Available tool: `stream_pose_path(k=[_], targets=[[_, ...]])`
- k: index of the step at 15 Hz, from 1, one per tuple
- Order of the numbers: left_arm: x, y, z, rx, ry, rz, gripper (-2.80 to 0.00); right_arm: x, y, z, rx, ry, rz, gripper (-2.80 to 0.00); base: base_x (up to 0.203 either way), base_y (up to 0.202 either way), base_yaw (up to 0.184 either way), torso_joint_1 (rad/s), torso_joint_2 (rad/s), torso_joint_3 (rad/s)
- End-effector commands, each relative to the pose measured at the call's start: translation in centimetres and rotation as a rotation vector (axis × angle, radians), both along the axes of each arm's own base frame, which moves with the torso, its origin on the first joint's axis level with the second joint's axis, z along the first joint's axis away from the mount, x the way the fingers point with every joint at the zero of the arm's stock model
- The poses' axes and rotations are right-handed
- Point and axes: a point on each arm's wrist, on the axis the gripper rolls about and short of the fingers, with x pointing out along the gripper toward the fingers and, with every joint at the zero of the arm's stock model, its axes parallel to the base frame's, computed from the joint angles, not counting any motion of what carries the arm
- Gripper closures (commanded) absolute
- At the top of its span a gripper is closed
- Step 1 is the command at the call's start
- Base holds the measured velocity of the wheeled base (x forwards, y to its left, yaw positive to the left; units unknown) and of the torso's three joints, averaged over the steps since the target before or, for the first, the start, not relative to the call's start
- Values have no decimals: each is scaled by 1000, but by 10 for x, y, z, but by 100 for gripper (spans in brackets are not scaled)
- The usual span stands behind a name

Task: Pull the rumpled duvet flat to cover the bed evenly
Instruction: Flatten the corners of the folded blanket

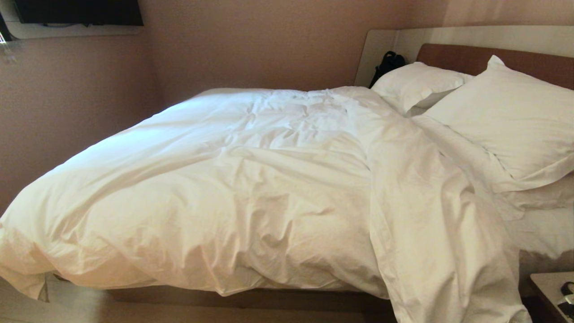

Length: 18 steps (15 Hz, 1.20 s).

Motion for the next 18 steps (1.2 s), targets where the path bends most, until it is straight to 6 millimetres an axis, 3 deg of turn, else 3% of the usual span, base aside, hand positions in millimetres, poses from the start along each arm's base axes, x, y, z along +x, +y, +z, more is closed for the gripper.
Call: stream_pose_path(k=[1, 8, 10, 13, 14, 18], targets=[[0, 0, 0, -1, 0, 1, 0, 2, -3, 16, -62, -52, 2, -280, 0, 0, 0, 0, 0, 0], [0, 0, 0, -1, 0, 1, 0, 4, -2, 75, -196, -224, -34, -280, 0, 0, 0, 0, 0, 0], [0, 0, 0, -1, 0, 1, 0, 8, 2, 79, -169, -238, -31, -280, 0, 0, 0, 0, 0, 0], [0, 0, 0, -1, 0, 1, 0, 39, 17, 76, -48, -248, 23, -280, 0, 0, 0, 0, 0, 0], [0, 0, 0, -1, 0, 1, 0, 46, 21, 76, -5, -243, 5, 0, 0, 0, 0, 0, 0, 0], [0, 0, 0, -2, 0, 1, 0, 48, 24, 81, 1, -254, -2, 0, 0, 0, 0, 0, 0, 0]])
